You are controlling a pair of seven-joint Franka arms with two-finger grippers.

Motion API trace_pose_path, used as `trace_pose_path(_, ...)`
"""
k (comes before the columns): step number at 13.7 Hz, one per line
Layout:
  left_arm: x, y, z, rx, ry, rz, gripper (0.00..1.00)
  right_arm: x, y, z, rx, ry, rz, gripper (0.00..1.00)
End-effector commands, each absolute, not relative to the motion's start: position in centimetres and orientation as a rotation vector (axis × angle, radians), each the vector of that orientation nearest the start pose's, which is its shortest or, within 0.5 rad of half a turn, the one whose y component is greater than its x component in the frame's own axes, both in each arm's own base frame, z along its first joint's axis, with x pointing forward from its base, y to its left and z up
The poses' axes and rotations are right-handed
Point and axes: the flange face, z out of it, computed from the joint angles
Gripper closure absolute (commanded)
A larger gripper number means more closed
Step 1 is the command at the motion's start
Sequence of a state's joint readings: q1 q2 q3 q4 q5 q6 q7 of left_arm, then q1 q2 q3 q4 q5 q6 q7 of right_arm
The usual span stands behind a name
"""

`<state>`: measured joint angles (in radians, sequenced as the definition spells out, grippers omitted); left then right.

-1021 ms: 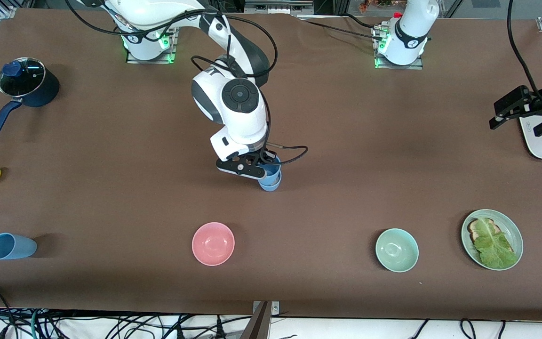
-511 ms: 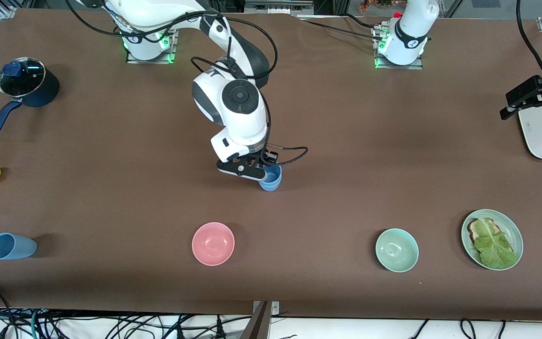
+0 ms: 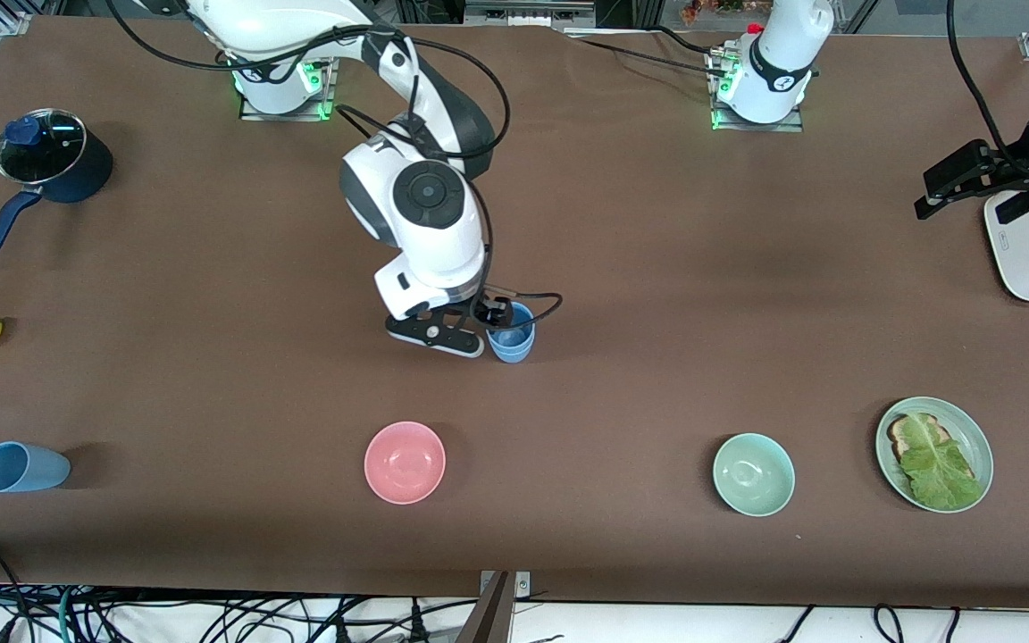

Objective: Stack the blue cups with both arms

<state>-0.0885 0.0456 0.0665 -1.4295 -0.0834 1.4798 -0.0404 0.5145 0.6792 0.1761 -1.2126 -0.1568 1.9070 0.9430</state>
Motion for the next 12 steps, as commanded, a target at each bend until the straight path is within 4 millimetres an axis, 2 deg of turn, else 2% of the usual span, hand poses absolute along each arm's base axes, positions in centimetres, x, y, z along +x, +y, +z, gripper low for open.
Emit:
trace_pose_path(1, 55.2, -1.7, 66.1, -3.201, -0.046, 0.003, 0.0, 62.2, 37.9, 42.9, -3.174, 0.286, -0.024, 0.0)
trace_pose_path(4, 55.1, -1.3, 66.2, -3.201, -0.042, 0.002, 0.0, 63.9, 30.9, 46.4, -3.217, 0.114, 0.054, 0.0)
trace_pose_path(7, 54.7, -0.5, 66.6, -3.206, 0.06, -0.012, 0.0, 64.8, 24.2, 49.8, -3.212, 0.031, 0.115, 0.0)
trace_pose_path(9, 55.0, -0.9, 66.4, -3.204, 0.062, -0.009, 0.0, 64.4, 19.5, 53.9, -3.188, -0.044, 0.105, 0.0)
trace_pose_path(10, 55.1, -1.0, 66.4, -3.204, 0.06, -0.009, 0.0, 64.0, 16.4, 55.9, -3.161, -0.042, 0.09, 0.0)
trace_pose_path(11, 55.1, -1.1, 66.4, -3.202, 0.067, -0.006, 0.0, 63.0, 13.8, 57.0, -3.158, -0.036, 0.088, 0.0)
trace_pose_path(12, 55.2, -1.0, 66.2, -3.202, 0.072, -0.004, 0.0, 61.9, 12.0, 57.9, -3.166, -0.037, 0.087, 0.0)
